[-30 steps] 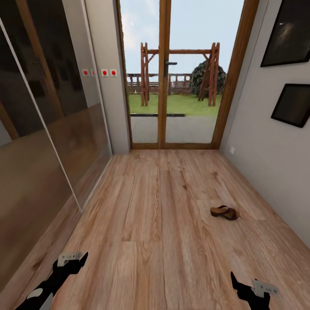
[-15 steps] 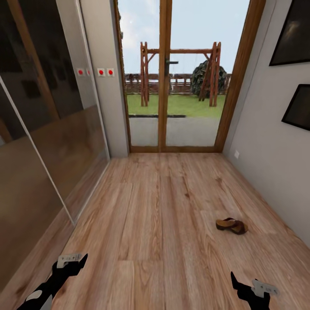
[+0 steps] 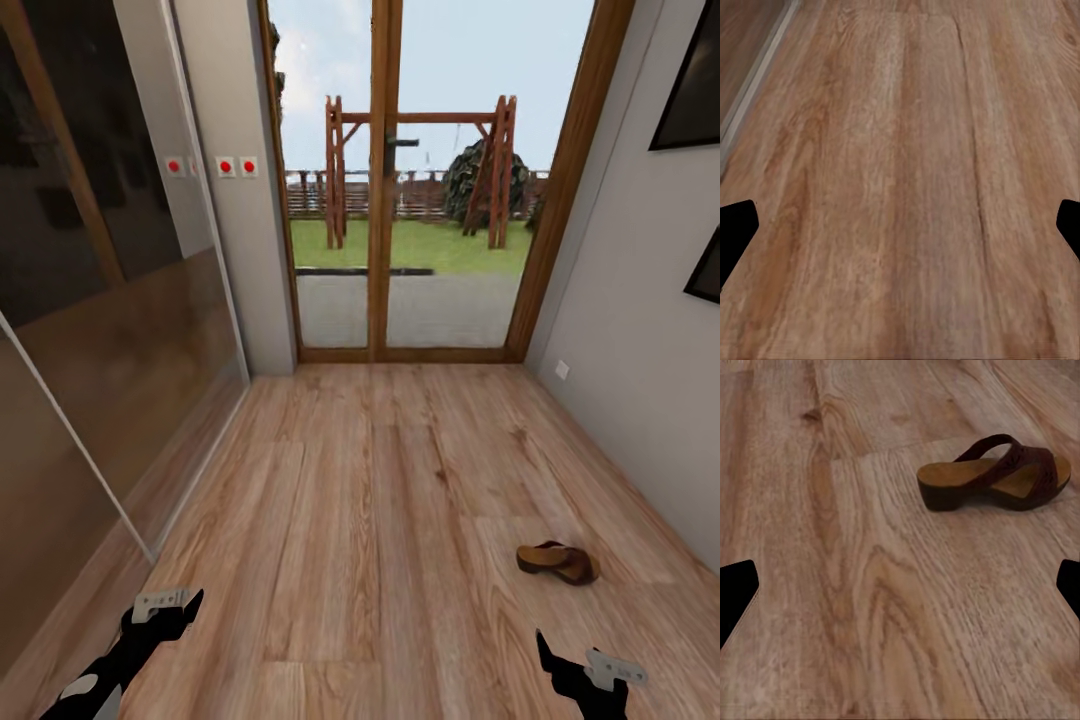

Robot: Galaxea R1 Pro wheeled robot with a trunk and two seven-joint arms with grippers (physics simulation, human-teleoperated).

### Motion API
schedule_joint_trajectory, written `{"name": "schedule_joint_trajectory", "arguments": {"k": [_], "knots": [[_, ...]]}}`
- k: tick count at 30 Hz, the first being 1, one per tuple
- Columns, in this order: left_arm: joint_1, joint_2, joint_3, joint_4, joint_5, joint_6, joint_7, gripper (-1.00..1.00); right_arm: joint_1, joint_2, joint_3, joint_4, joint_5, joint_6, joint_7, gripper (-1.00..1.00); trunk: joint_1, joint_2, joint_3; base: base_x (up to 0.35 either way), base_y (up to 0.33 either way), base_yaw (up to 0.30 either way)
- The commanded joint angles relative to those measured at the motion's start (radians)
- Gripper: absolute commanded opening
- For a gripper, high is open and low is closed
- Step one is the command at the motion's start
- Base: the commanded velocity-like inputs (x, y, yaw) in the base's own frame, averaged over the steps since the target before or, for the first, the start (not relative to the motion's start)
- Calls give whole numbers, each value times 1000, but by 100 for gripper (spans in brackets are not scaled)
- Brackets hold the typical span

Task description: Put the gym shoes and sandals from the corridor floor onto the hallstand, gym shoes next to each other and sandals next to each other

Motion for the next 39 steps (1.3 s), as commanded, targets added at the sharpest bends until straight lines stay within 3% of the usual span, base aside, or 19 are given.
{"name": "schedule_joint_trajectory", "arguments": {"k": [1, 39], "knots": [[-1, -1, 9, 1, -10, -4, -5, 100, -1, 0, 4, 1, -11, -2, 7, 100, 0, 0, -1, 339, 0, 0], [0, -1, 6, 2, -10, -3, -1, 100, -1, 0, 5, 1, -11, -2, 7, 100, 0, 0, -1, 339, 61, -5]]}}
